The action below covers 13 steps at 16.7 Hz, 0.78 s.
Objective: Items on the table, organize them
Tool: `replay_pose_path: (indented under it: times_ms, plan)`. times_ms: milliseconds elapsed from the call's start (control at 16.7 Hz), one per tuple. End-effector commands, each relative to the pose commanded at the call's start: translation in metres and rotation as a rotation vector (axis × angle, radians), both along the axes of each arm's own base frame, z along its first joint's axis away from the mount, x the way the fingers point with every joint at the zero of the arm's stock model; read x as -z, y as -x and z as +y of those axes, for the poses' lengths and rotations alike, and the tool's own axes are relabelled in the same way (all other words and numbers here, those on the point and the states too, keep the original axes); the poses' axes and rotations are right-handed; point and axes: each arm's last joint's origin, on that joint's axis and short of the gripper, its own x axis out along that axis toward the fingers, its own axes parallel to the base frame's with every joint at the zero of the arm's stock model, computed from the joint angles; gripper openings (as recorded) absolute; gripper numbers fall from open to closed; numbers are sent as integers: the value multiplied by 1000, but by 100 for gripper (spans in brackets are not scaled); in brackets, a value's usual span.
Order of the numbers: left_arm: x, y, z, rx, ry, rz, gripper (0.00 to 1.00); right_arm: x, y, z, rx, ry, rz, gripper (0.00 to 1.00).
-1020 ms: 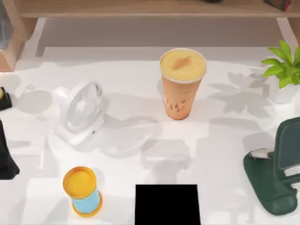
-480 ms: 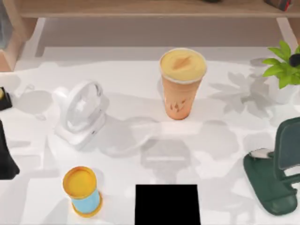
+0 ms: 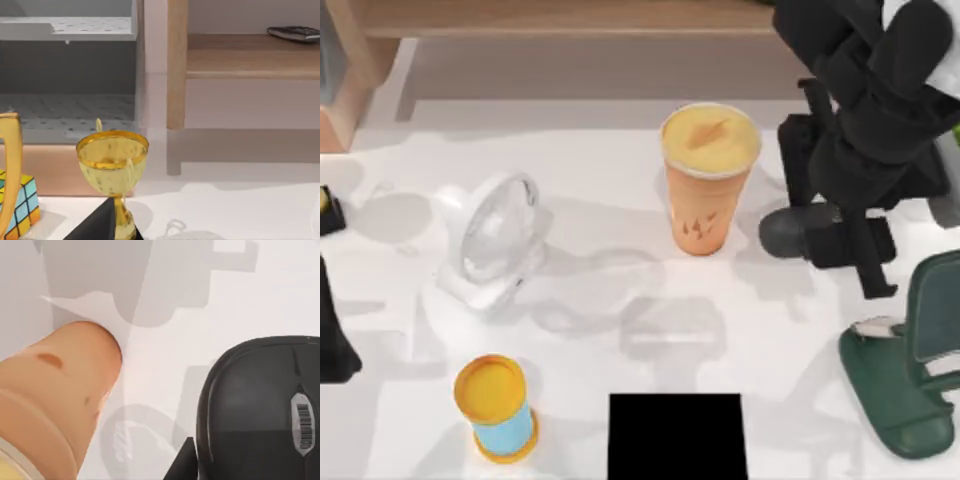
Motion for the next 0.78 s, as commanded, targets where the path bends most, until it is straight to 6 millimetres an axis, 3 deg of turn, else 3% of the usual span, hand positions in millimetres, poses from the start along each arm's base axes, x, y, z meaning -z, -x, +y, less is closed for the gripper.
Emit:
replay_pose_path:
  times_ms: [240, 420, 600, 780]
  plan:
    - [0, 0, 0, 0, 0, 0, 100, 38, 36, 60, -663, 99, 17, 0]
    - [0, 0, 0, 0, 0, 0, 100, 69, 64, 91, -1038, 153, 40, 0]
    - [0, 0, 0, 0, 0, 0, 100, 96, 85, 108, -1277, 190, 69, 0]
    - [0, 0, 0, 0, 0, 0, 100, 112, 95, 114, -1379, 209, 92, 0]
